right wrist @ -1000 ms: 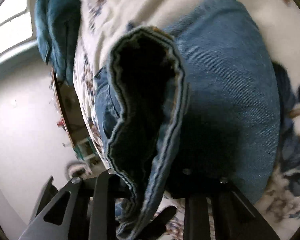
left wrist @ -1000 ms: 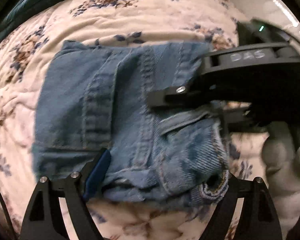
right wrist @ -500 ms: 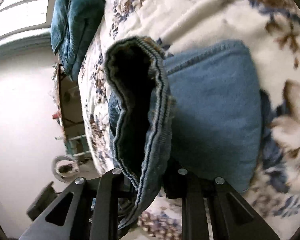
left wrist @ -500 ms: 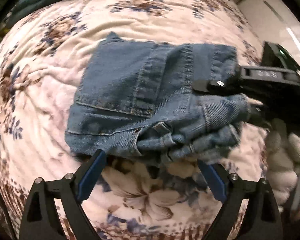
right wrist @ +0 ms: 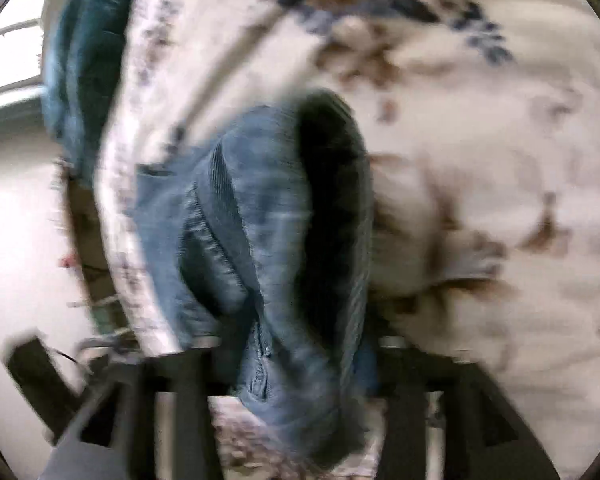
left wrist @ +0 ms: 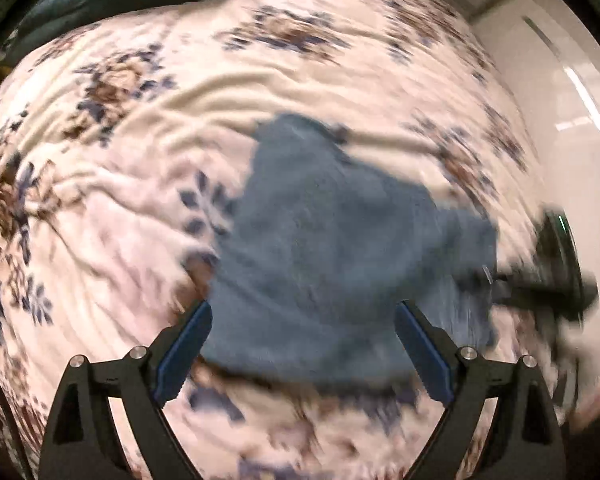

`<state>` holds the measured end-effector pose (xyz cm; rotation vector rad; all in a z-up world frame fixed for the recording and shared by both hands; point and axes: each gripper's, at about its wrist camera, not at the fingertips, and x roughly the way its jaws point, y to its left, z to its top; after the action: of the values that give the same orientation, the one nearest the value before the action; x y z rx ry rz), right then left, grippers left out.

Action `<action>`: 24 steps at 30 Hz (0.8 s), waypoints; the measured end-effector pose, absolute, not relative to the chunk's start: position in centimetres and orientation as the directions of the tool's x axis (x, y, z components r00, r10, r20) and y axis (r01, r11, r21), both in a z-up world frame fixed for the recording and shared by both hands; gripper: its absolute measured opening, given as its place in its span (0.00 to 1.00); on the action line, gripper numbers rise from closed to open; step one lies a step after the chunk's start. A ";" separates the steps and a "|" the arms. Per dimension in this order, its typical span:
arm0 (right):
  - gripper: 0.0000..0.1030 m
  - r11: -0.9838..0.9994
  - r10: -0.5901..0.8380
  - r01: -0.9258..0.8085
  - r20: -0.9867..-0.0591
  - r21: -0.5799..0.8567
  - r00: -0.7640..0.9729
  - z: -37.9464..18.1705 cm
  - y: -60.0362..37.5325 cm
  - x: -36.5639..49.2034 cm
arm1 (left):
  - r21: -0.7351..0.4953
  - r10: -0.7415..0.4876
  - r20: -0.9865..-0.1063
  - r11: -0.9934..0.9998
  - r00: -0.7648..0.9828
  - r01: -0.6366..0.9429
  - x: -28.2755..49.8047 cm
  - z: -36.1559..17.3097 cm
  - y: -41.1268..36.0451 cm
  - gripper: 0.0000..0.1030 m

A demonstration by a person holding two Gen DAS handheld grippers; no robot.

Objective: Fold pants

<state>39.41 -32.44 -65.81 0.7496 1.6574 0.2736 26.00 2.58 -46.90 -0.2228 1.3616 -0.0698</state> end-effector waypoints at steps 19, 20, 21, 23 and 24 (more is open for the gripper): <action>0.22 0.710 0.606 0.304 -0.771 0.635 0.197 -63.8 -32.8 42.5 | -0.214 -0.211 -0.975 0.976 0.064 -0.036 41.9 -57.5 3.1 0.53; 0.21 0.717 0.604 0.269 -0.765 0.644 0.223 -62.9 -32.6 42.8 | -0.229 -0.224 -0.972 0.971 0.074 -0.065 41.9 -57.6 3.9 0.53; 0.21 0.728 0.596 0.249 -0.769 0.639 0.232 -62.7 -32.3 43.2 | -0.256 -0.249 -0.965 0.961 0.076 -0.103 42.0 -57.9 4.7 0.53; 0.21 0.753 0.563 0.267 -0.799 0.601 0.210 -63.7 -32.4 44.0 | -0.323 -0.312 -0.946 0.925 0.083 -0.202 42.3 -58.7 6.6 0.55; 0.21 0.759 0.550 0.290 -0.812 0.583 0.193 -64.7 -32.3 44.5 | -0.369 -0.357 -0.929 0.892 0.096 -0.262 42.5 -59.2 7.8 0.57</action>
<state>44.48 -32.35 -64.71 0.7462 1.4014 0.2085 42.50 7.78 -59.23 -0.5122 1.4933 -0.0752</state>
